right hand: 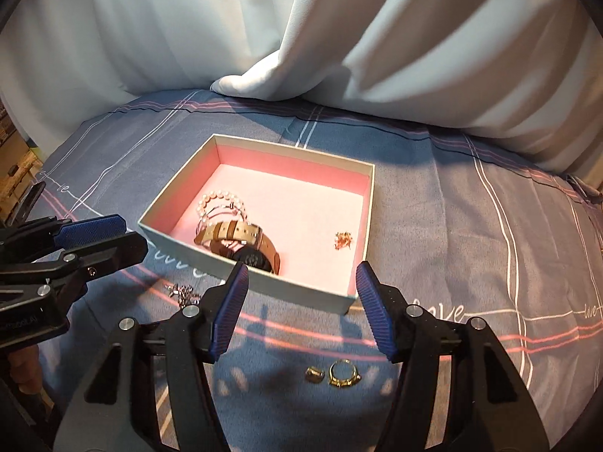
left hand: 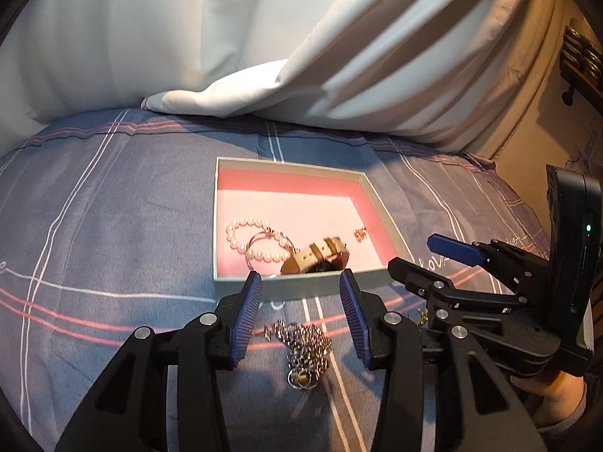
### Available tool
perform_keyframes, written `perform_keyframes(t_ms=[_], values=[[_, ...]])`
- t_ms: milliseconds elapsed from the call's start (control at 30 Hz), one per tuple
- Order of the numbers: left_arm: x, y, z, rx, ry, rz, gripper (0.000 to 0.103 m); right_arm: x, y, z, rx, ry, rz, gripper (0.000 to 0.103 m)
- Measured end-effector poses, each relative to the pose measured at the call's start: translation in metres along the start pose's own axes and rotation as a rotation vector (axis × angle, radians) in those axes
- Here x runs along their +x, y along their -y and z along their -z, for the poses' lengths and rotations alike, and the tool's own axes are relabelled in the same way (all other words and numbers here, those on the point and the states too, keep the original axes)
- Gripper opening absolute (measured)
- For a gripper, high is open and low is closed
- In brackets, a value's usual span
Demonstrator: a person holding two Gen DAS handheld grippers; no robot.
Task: Organize jewelry
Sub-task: 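Place the gold flower brooch in the green box and release it, then grasp the gold pendant with the right gripper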
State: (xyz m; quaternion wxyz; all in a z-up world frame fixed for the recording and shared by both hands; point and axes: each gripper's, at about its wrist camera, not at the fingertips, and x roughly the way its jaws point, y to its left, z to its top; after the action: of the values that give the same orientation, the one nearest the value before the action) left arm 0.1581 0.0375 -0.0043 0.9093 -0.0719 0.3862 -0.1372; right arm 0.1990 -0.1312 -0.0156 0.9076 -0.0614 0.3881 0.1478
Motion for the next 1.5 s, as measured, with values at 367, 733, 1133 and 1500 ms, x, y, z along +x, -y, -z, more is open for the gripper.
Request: perform_keyframes(t_ms=[367, 733, 1133, 1500], values=[[0.027, 0.03, 0.068, 0.159, -0.088, -0.028, 0.027, 0.0, 0.011, 0.069, 0.095, -0.076, -0.024, 0.06], [0.038, 0.016, 0.066, 0.115, -0.078, -0.038, 0.006, 0.01, 0.015, 0.074, 0.137, -0.074, -0.06, 0.052], [0.022, 0.012, 0.061, 0.09, -0.039, -0.022, 0.004, 0.024, 0.004, 0.071, 0.119, -0.091, -0.099, 0.036], [0.019, 0.012, 0.063, 0.078, -0.049, -0.027, 0.004, 0.022, 0.01, 0.067, 0.154, -0.071, -0.083, 0.036]])
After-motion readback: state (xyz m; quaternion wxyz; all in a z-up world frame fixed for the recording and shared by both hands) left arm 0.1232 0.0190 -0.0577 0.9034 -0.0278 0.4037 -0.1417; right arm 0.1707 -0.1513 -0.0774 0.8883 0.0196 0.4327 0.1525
